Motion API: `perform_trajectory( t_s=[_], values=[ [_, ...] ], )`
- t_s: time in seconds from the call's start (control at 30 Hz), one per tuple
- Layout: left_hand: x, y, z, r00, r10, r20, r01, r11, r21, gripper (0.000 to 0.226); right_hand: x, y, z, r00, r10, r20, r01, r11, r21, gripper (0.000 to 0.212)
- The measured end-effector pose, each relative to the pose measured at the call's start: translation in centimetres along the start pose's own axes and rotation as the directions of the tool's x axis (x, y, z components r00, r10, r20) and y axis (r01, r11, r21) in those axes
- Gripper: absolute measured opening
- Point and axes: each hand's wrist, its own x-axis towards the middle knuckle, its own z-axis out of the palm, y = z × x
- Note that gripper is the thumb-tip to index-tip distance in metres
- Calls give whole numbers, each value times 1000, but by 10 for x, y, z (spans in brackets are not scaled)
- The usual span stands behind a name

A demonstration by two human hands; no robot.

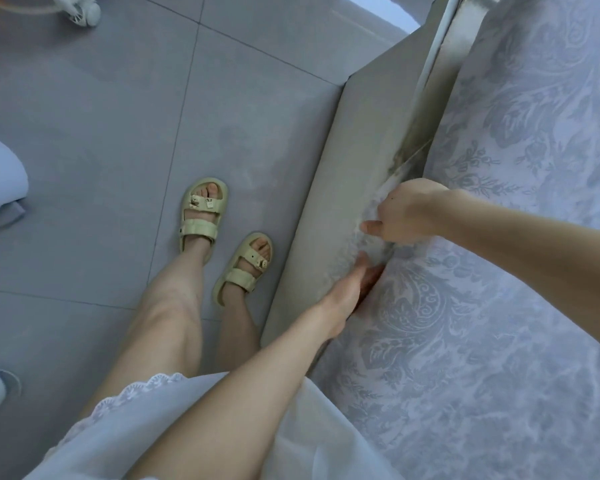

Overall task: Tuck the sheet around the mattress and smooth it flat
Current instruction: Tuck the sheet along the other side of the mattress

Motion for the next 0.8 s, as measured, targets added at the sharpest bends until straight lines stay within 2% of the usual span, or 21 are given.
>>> perform_trajectory(
  t_s=[0.07, 0.13, 0.23, 0.3, 0.37, 0.43, 0.5, 0.53, 0.6, 0.67, 0.8],
  values=[
    [14, 4, 14, 1000, -28, 6, 28, 1000, -4, 68, -6, 5, 0, 1000, -5, -2, 6, 998, 65, 64],
    [27, 11, 24, 999, 13, -42, -11, 999, 49, 47, -6, 8, 0, 1000, -2, -17, 3, 997, 73, 63],
    [35, 21, 22, 991, 80, -106, -72, 994, 78, 33, 6, 5, 1, 1000, -3, -27, 2, 1000, -30, 65],
    [32, 23, 8, 992, 90, -92, -83, 993, 78, 41, 17, 2, 3, 998, -32, -49, 25, 991, -129, 69],
    [20, 18, -14, 991, 35, -131, -19, 992, 127, 63, 25, 1, 4, 995, -51, -83, 36, 986, -165, 72],
    [16, 8, -43, 930, 133, -344, -60, 975, 216, 75, 28, 2, 5, 981, -73, -182, 54, 993, -108, 69],
    [15, -2, -65, 817, 281, -503, -105, 931, 350, 75, 29, 5, 5, 933, -73, -351, 80, 997, 4, 63],
    [13, -4, -70, 810, 295, -507, -100, 921, 376, 74, 30, 7, 7, 897, -64, -438, 95, 994, 50, 60],
    [14, -12, -65, 875, 195, -444, -56, 950, 308, 72, 29, 11, 9, 835, -53, -547, 119, 989, 86, 55],
    [14, -22, -53, 908, 112, -403, -19, 974, 227, 68, 27, 15, 11, 841, -68, -536, 95, 995, 21, 55],
    [12, -35, -39, 897, 110, -428, -79, 993, 88, 62, 25, 11, 8, 931, -86, -354, 30, 987, -159, 70]
  ],
)
